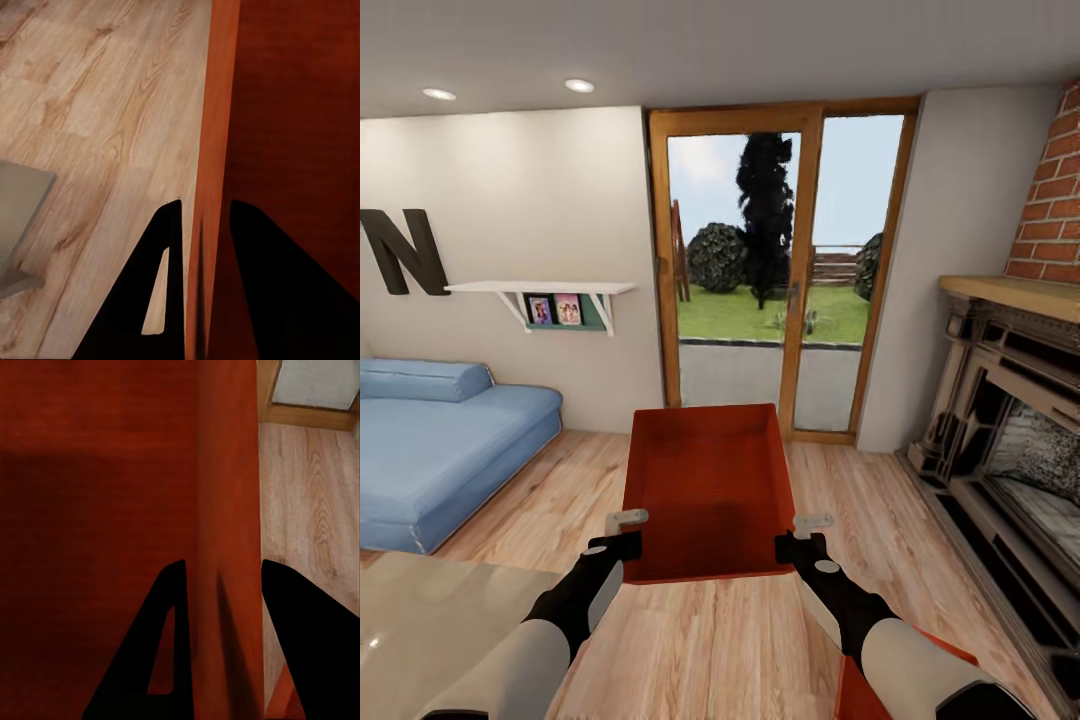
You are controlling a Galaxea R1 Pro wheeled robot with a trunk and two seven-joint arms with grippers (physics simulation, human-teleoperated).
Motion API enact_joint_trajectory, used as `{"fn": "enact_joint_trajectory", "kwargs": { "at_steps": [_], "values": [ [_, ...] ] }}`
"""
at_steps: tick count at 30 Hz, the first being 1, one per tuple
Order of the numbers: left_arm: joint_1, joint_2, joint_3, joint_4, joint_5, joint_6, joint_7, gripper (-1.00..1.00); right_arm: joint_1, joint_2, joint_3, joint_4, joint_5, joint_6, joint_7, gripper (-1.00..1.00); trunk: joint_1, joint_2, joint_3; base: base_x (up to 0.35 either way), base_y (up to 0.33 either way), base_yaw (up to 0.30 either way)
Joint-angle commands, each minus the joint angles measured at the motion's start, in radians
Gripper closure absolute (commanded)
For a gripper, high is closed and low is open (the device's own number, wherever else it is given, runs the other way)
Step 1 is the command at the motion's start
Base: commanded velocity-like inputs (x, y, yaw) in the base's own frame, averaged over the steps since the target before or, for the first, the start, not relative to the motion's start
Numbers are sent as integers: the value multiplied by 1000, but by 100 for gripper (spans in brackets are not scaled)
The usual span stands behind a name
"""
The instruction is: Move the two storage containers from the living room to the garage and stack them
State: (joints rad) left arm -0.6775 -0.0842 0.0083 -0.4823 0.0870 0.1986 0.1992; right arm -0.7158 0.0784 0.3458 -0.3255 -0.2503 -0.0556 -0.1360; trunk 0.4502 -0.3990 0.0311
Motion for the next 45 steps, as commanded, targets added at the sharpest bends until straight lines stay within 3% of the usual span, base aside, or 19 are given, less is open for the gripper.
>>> {"fn": "enact_joint_trajectory", "kwargs": {
  "at_steps": [1,45],
  "values": [
    [0,0,4,-5,-6,5,8,100,-1,-1,6,31,-17,-6,-8,100,0,-1,0,-338,0,0],
    [0,0,2,-5,-6,5,8,100,-1,0,7,31,-16,-6,-8,100,0,-1,0,-343,0,0]
  ]
}}
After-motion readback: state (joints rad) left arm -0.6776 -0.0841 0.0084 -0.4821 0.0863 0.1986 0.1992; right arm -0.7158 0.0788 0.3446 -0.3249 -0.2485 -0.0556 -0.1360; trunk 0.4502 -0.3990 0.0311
